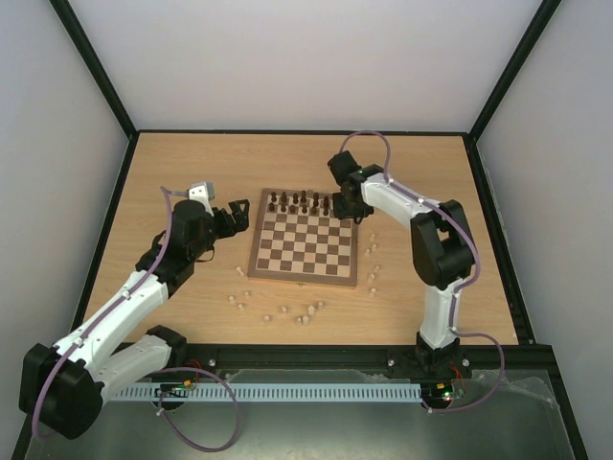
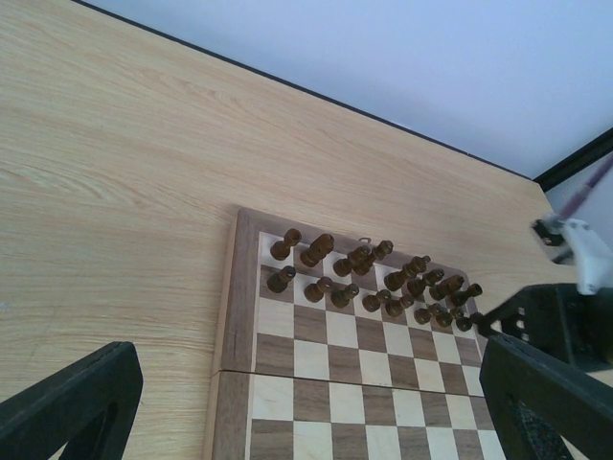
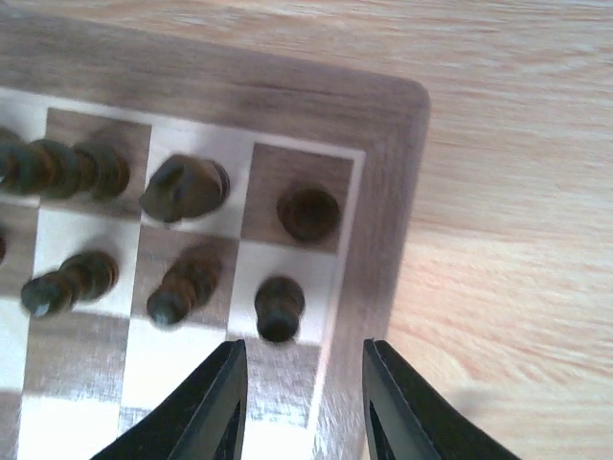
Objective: Set up the chess pieces on the board
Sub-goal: Move the chess piece to the chessboard, then adjust the chessboard at the center of the board.
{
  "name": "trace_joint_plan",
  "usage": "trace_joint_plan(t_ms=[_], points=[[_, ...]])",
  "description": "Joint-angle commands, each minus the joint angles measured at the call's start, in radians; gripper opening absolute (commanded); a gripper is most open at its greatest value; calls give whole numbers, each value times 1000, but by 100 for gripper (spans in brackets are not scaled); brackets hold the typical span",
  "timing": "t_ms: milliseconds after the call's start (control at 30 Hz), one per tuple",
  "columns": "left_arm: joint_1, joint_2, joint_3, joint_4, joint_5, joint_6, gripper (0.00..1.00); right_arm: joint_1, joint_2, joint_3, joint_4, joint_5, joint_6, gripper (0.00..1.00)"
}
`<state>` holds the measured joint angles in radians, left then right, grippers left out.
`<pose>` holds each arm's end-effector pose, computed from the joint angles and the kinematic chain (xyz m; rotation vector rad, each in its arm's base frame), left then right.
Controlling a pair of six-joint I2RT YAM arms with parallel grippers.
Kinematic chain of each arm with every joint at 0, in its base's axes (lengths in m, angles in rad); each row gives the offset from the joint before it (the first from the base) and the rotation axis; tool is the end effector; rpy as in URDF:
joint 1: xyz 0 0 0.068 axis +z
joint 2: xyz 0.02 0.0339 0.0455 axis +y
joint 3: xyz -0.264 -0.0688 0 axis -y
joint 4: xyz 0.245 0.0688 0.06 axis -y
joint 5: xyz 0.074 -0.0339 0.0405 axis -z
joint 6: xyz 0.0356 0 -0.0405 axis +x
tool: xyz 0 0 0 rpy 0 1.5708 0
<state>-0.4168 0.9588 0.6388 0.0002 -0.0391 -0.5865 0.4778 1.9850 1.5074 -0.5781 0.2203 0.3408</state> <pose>0.2052 -0.0893 0.2750 -0.1920 1.9332 -0.6413 0.3810 0.1885 0.2012 -0.1018 2.5833 0.0087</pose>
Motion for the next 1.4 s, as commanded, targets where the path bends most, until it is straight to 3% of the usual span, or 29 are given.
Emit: trace_joint_plan(t_ms=[0, 167, 300, 700, 1367], points=[[-4, 11, 25, -1, -6, 5, 100, -5, -158, -82, -38, 24, 21, 35], [-4, 12, 25, 0, -8, 5, 100, 4, -336, -266, 14, -77, 46, 36], [-4, 12, 24, 1, -3, 3, 100, 85, -453, -422, 50, -127, 93, 34], [-4, 16, 19, 11, 16, -2, 100, 312, -646, -698, 54, -65, 286, 23], [-5, 26, 18, 17, 23, -4, 99, 386, -534, -794, 120, -2, 388, 27]])
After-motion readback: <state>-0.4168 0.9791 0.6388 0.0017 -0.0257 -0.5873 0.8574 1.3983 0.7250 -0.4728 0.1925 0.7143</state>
